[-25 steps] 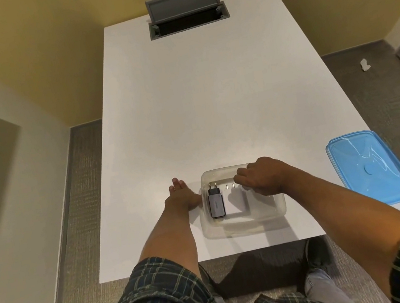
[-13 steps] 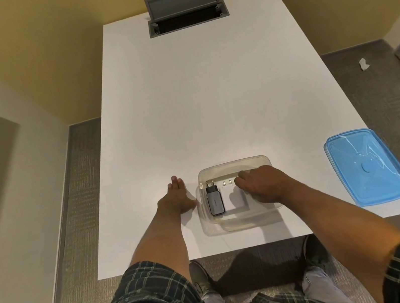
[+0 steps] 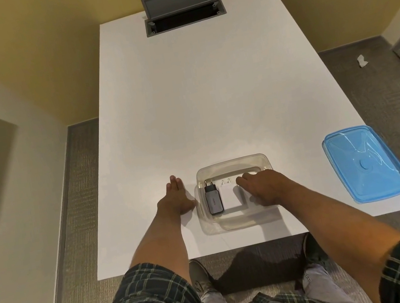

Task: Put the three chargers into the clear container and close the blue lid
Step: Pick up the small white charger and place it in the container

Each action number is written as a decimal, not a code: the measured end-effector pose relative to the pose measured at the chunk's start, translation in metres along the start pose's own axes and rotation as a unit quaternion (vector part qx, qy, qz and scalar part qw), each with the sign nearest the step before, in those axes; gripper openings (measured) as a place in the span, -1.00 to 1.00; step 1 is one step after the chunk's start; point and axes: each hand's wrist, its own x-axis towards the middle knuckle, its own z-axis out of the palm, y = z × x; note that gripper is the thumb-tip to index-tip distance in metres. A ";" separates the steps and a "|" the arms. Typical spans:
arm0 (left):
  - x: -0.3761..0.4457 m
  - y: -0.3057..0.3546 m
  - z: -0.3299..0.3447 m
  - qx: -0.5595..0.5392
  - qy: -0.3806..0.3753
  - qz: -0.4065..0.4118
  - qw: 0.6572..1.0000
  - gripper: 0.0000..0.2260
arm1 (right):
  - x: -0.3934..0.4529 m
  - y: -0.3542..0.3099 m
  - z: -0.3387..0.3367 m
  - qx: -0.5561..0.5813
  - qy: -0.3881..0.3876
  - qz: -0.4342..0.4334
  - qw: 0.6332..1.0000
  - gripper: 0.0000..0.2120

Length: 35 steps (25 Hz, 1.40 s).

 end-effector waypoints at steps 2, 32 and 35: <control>0.000 0.000 0.000 0.001 -0.002 0.000 1.000 -0.11 | 0.002 0.000 0.002 0.007 -0.009 0.003 1.000 -0.54; 0.003 -0.010 0.012 0.027 0.062 0.024 0.997 -0.22 | 0.011 -0.003 -0.012 0.009 -0.060 -0.017 0.998 -0.38; 0.002 -0.005 -0.006 0.065 0.130 0.011 0.989 -0.50 | 0.007 -0.002 -0.017 -0.008 0.003 -0.035 0.999 -0.54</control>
